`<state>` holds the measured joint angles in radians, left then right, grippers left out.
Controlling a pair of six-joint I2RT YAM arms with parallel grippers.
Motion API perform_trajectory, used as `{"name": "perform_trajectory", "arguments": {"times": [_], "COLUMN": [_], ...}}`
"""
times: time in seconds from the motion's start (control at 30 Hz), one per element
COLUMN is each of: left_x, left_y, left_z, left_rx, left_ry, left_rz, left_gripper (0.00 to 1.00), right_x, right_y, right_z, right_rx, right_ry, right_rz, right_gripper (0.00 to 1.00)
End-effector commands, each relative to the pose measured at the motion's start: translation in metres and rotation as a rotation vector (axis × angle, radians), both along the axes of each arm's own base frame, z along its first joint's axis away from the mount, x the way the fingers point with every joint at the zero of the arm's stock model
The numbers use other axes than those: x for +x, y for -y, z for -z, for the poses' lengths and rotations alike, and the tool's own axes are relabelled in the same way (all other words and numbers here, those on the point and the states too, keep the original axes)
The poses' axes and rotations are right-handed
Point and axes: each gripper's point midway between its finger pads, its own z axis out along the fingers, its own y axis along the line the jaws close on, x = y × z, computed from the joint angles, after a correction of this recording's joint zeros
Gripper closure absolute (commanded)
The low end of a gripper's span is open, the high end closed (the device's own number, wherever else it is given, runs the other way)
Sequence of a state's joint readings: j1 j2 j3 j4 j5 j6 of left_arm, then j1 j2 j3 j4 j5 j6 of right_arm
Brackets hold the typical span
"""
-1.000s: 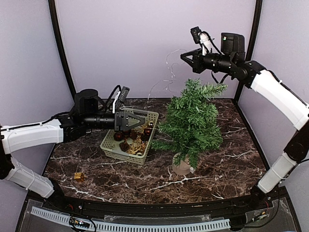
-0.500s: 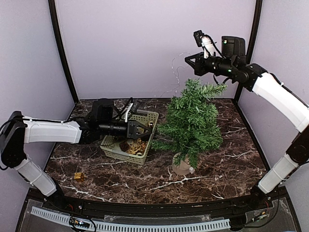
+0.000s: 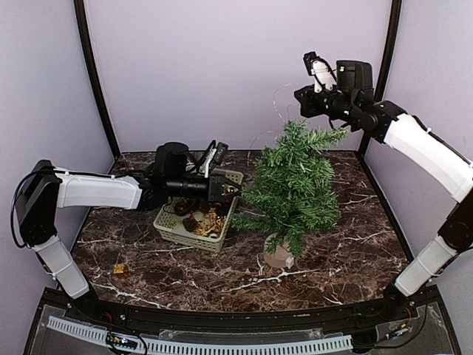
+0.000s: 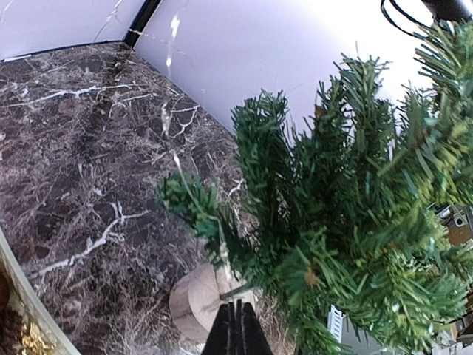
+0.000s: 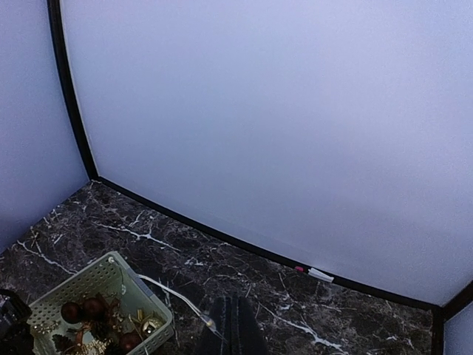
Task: Decorate the small christmas tree
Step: Wrap the side of the string light in the gap of the branches.
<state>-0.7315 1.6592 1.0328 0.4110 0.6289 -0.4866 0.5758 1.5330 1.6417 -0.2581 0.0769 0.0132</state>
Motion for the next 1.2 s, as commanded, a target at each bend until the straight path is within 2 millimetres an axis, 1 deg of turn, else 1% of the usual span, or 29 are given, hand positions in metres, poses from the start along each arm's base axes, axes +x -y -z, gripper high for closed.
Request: {"name": "perform_trajectory", "arguments": {"times": [0.0, 0.07, 0.1, 0.13, 0.17, 0.2, 0.33, 0.43, 0.47, 0.5, 0.53, 0.57, 0.6, 0.63, 0.67, 0.7, 0.73, 0.77, 0.8, 0.83, 0.87, 0.9, 0.93, 0.97, 1.0, 1.03, 1.07, 1.13, 1.17], "left_x": [0.009, 0.012, 0.013, 0.015, 0.017, 0.019, 0.028, 0.032, 0.033, 0.035, 0.036, 0.037, 0.039, 0.04, 0.044, 0.044, 0.05, 0.048, 0.053, 0.05, 0.053, 0.05, 0.052, 0.047, 0.045, 0.043, 0.038, 0.03, 0.027], "left_y": [0.013, 0.017, 0.019, 0.021, 0.023, 0.024, 0.03, 0.033, 0.034, 0.034, 0.034, 0.034, 0.032, 0.03, 0.026, 0.021, 0.016, 0.009, 0.003, -0.005, -0.013, -0.022, -0.029, -0.038, -0.047, -0.05, -0.056, -0.059, -0.057], "left_z": [-0.006, -0.002, -0.003, 0.002, 0.0, 0.003, 0.0, 0.0, -0.002, -0.002, -0.005, -0.007, -0.009, -0.014, -0.015, -0.02, -0.022, -0.026, -0.027, -0.031, -0.031, -0.036, -0.037, -0.043, -0.053, -0.054, -0.063, -0.075, -0.084], "left_rx": [-0.019, -0.023, -0.029, -0.026, -0.031, -0.029, -0.035, -0.042, -0.045, -0.044, -0.046, -0.045, -0.039, -0.037, -0.023, -0.011, 0.009, 0.024, 0.047, 0.061, 0.085, 0.098, 0.119, 0.128, 0.135, 0.145, 0.149, 0.151, 0.147], "left_ry": [0.058, 0.053, 0.051, 0.045, 0.048, 0.044, 0.06, 0.063, 0.067, 0.068, 0.077, 0.084, 0.099, 0.11, 0.133, 0.142, 0.17, 0.18, 0.207, 0.219, 0.243, 0.255, 0.278, 0.29, 0.32, 0.329, 0.358, 0.391, 0.419], "left_rz": [0.02, 0.025, 0.03, 0.031, 0.032, 0.03, 0.019, 0.015, 0.014, 0.008, 0.006, -0.002, -0.019, -0.03, -0.061, -0.079, -0.122, -0.145, -0.188, -0.207, -0.249, -0.27, -0.304, -0.319, -0.345, -0.349, -0.349, -0.328, -0.313], "left_gripper": [1.0, 1.0, 1.0, 1.0, 1.0, 1.0, 1.0, 0.99, 0.93, 0.9, 0.81, 0.76, 0.66, 0.63, 0.56, 0.53, 0.46, 0.41, 0.38, 0.32, 0.3, 0.25, 0.23, 0.19, 0.18, 0.16, 0.15, 0.13, 0.13], "right_x": [0.004, 0.008, 0.01, 0.012, 0.013, 0.015, 0.022, 0.02, 0.019, 0.017, 0.016, 0.013, 0.011, 0.01, 0.008, 0.006, 0.005, 0.003, 0.002, 0.001, 0.0, -0.001, -0.002, -0.003, -0.004, -0.006, -0.008, -0.012, -0.015], "right_y": [0.019, 0.024, 0.028, 0.031, 0.035, 0.04, 0.066, 0.074, 0.076, 0.078, 0.081, 0.083, 0.085, 0.088, 0.09, 0.093, 0.095, 0.098, 0.099, 0.102, 0.105, 0.108, 0.111, 0.114, 0.116, 0.119, 0.121, 0.127, 0.129], "right_z": [-0.011, -0.002, 0.004, 0.006, 0.01, 0.014, 0.031, 0.041, 0.044, 0.047, 0.05, 0.052, 0.054, 0.056, 0.057, 0.06, 0.061, 0.062, 0.063, 0.065, 0.066, 0.069, 0.072, 0.075, 0.078, 0.082, 0.086, 0.094, 0.097], "right_rx": [0.027, 0.026, 0.025, 0.031, 0.034, 0.039, 0.049, 0.043, 0.041, 0.04, 0.039, 0.04, 0.039, 0.04, 0.042, 0.041, 0.044, 0.045, 0.044, 0.043, 0.042, 0.039, 0.036, 0.034, 0.03, 0.028, 0.025, 0.025, 0.028], "right_ry": [0.036, 0.015, 0.001, -0.007, -0.014, -0.024, -0.068, -0.088, -0.092, -0.1, -0.107, -0.112, -0.119, -0.124, -0.126, -0.132, -0.135, -0.137, -0.14, -0.142, -0.146, -0.148, -0.154, -0.158, -0.166, -0.174, -0.183, -0.201, -0.21], "right_rz": [0.115, 0.133, 0.148, 0.157, 0.17, 0.184, 0.257, 0.271, 0.272, 0.276, 0.282, 0.286, 0.289, 0.298, 0.305, 0.312, 0.321, 0.329, 0.336, 0.347, 0.359, 0.37, 0.381, 0.393, 0.404, 0.412, 0.419, 0.433, 0.435], "right_gripper": [1.0, 1.0, 1.0, 1.0, 1.0, 1.0, 1.0, 1.0, 1.0, 1.0, 1.0, 1.0, 1.0, 1.0, 1.0, 1.0, 1.0, 1.0, 1.0, 1.0, 1.0, 1.0, 1.0, 1.0, 1.0, 1.0, 1.0, 1.0, 1.0]}}
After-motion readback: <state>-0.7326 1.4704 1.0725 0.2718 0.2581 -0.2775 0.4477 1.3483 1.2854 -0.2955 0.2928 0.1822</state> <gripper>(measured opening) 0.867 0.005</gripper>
